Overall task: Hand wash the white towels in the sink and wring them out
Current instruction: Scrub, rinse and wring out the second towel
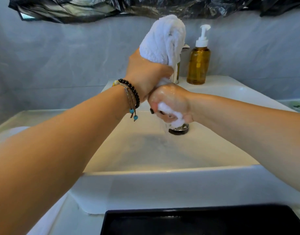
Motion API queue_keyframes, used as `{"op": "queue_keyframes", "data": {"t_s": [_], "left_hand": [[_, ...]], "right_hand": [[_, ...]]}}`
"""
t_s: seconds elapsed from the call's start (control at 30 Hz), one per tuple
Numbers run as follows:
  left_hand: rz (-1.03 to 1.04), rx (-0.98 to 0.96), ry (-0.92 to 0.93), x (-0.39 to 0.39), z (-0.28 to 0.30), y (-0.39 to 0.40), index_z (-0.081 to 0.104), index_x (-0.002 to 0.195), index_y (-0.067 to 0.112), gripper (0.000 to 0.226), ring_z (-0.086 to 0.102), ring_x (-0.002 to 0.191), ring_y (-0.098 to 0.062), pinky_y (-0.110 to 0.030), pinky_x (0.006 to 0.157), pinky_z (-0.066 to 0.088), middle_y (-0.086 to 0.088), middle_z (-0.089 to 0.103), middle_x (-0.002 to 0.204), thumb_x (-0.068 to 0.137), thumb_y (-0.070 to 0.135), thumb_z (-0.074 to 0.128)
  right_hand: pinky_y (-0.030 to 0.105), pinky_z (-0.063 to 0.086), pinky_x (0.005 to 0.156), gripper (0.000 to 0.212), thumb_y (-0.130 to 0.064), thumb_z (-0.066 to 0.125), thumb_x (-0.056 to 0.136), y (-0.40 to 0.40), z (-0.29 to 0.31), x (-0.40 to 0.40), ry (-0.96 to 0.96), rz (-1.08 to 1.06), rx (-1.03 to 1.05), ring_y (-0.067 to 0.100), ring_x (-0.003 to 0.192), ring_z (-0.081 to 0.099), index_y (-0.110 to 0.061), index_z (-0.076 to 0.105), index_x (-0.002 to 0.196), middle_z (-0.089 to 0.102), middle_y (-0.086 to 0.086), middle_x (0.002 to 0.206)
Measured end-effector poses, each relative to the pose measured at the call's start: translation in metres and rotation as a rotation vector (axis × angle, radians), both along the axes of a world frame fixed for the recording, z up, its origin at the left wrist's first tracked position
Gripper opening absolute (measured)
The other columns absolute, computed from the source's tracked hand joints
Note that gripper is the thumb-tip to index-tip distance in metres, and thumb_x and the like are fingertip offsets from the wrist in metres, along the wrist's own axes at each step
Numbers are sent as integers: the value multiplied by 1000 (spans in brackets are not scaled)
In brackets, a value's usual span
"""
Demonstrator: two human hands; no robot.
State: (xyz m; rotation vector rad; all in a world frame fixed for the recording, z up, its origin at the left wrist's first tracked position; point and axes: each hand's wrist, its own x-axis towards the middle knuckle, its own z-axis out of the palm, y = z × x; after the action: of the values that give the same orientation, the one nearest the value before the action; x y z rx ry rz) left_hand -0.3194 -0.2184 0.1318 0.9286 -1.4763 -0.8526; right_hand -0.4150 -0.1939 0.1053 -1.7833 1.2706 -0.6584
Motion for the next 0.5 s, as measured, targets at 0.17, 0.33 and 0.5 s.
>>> {"op": "queue_keyframes", "data": {"t_s": [0.17,0.33,0.5], "left_hand": [[14,140,77,2,-7,-4,48,69,12,23,46,45,-19,-23,46,37,-3,47,53,64,-4,64],[196,213,318,24,-3,-18,49,66,17,22,44,48,-19,-19,43,33,-3,48,61,59,5,66],[221,349,534,32,-6,-22,60,88,12,30,60,56,-19,-22,47,46,-6,63,79,60,14,70]], "right_hand": [[14,17,42,40,-11,56,80,9,-4,-6,-207,-52,188,13,34,25,-15,37,44,30,4,43],[21,46,46,34,-15,66,86,30,12,-33,-448,-162,281,15,65,63,-16,56,119,64,9,102],[36,56,85,78,0,73,74,41,-12,-24,-115,-307,-542,18,99,60,-15,40,143,56,9,121]]}}
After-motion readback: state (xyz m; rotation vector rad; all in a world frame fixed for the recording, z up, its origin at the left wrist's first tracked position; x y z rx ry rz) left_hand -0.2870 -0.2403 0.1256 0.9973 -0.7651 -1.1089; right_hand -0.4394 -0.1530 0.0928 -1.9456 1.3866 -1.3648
